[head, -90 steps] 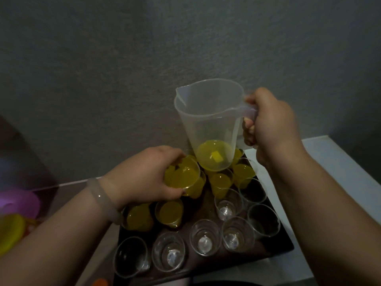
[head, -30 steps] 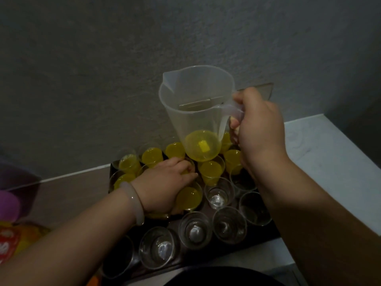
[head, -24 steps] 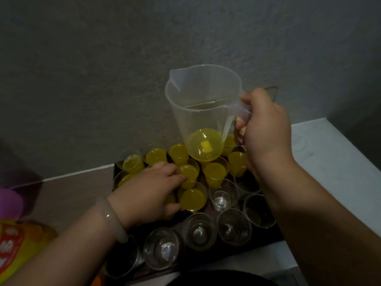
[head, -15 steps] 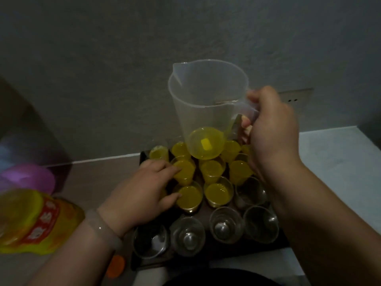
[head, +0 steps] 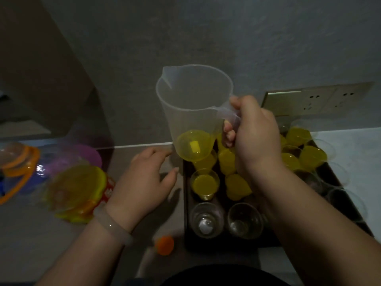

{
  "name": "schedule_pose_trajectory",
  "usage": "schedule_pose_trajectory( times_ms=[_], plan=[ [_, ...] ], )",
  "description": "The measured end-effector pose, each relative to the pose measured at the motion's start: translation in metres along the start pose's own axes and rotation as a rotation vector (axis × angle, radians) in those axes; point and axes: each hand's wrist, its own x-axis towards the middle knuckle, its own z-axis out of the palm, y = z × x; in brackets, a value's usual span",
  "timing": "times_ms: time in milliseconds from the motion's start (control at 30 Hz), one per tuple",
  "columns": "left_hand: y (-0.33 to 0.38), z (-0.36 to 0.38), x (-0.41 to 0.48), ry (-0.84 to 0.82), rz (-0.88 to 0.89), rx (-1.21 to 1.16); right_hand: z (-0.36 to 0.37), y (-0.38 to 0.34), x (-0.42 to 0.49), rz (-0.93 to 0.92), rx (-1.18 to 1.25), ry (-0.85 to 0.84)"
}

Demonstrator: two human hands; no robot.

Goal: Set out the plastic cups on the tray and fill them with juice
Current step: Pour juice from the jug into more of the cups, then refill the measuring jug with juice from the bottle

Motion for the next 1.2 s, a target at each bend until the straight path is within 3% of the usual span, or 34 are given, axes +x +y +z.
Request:
schedule_pose_trajectory(
  times_ms=[400,833,1200],
  plan=[
    [-0.023,0.006,-0.037,0.023,-0.002,-0.073,0.045,0.025,-0.023,0.035,-0.036,-0.042],
    [-0.033,0.000,-0.066,0.041,-0.176,-0.079,0.059,0.060,-0.043,0.173,-0.135,-0.192],
    [-0.069,-0.007,-0.079,-0.114,0.032,-0.105,0.087,0.090,-0.094,0.213,-0.312,-0.018]
  ],
)
